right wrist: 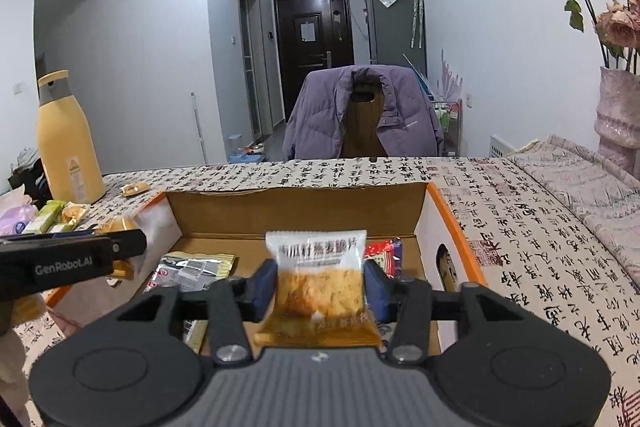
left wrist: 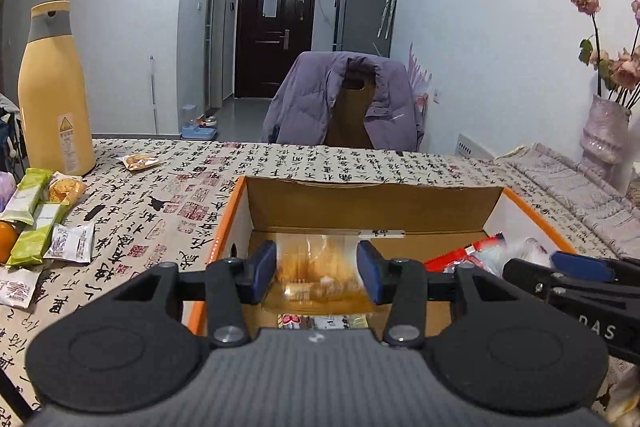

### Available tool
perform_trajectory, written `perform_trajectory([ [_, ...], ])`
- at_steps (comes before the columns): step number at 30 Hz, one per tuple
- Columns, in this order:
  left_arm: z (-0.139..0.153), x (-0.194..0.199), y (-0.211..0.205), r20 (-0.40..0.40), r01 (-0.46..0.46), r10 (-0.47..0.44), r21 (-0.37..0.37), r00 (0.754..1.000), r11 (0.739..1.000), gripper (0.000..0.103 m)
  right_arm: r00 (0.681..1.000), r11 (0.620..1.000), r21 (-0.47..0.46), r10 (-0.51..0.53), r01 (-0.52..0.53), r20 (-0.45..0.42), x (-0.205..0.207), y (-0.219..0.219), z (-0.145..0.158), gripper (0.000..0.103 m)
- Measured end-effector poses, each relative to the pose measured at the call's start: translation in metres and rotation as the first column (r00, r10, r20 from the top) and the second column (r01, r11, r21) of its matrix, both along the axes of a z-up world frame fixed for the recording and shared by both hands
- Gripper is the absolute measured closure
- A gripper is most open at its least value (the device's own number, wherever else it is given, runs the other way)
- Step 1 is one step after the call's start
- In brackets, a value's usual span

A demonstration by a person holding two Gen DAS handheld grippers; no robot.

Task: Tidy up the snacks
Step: 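Lower both cracker packs into the box and open both tools, then withdraw both tools from the box back toward the snack pile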

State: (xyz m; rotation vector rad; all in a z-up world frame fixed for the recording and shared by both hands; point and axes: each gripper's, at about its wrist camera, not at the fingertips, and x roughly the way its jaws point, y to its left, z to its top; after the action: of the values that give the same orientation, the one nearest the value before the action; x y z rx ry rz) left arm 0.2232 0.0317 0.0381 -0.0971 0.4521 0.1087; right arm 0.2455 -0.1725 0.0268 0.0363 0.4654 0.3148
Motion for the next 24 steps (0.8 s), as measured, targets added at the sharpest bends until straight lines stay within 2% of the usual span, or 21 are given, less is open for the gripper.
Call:
perform_trajectory([
  [1,0.001,-0.002,0.0,0.007,0.002,-0.002,-0.003,1.0,1.0,0.046,1.0,1.0,0.004,-0.006,0.006,0.005,-0.001,-0.001,0.0,0.017],
  [2,0.002,-0.004,0.0,0.018,-0.002,0.002,-0.004,1.0,1.0,0.029,1.0,1.0,0.005,-0.011,0.011,0.01,-0.002,-0.003,0.001,0.011],
  [3,0.004,-0.006,0.0,0.03,-0.01,0.01,-0.002,0.999,1.0,0.019,1.0,1.0,0.007,-0.015,0.015,0.012,-0.003,-0.004,0.002,0.003],
  [4,0.006,-0.009,-0.001,0.048,-0.016,0.016,0.001,0.999,1.0,0.007,1.0,1.0,0.012,-0.017,0.017,0.01,-0.001,-0.005,0.001,0.0],
  [5,0.008,-0.012,-0.002,0.066,-0.018,0.018,0.004,0.998,1.0,0.002,1.0,1.0,0.02,-0.019,0.019,0.006,-0.001,-0.007,0.001,0.0],
  [7,0.012,-0.018,-0.003,0.093,-0.014,0.014,-0.001,0.996,1.0,0.0,1.0,0.999,0.026,-0.026,0.026,-0.003,0.0,-0.009,0.0,0.0],
  [16,0.015,-0.017,-0.003,0.083,-0.009,0.009,-0.001,0.997,1.0,0.0,0.999,0.999,0.024,-0.036,0.036,-0.008,-0.001,-0.01,0.001,0.0],
  [24,0.03,-0.025,-0.005,0.095,0.005,-0.005,-0.007,0.995,1.0,0.0,0.999,0.999,0.016,-0.028,0.028,0.02,-0.014,-0.01,0.019,0.0],
])
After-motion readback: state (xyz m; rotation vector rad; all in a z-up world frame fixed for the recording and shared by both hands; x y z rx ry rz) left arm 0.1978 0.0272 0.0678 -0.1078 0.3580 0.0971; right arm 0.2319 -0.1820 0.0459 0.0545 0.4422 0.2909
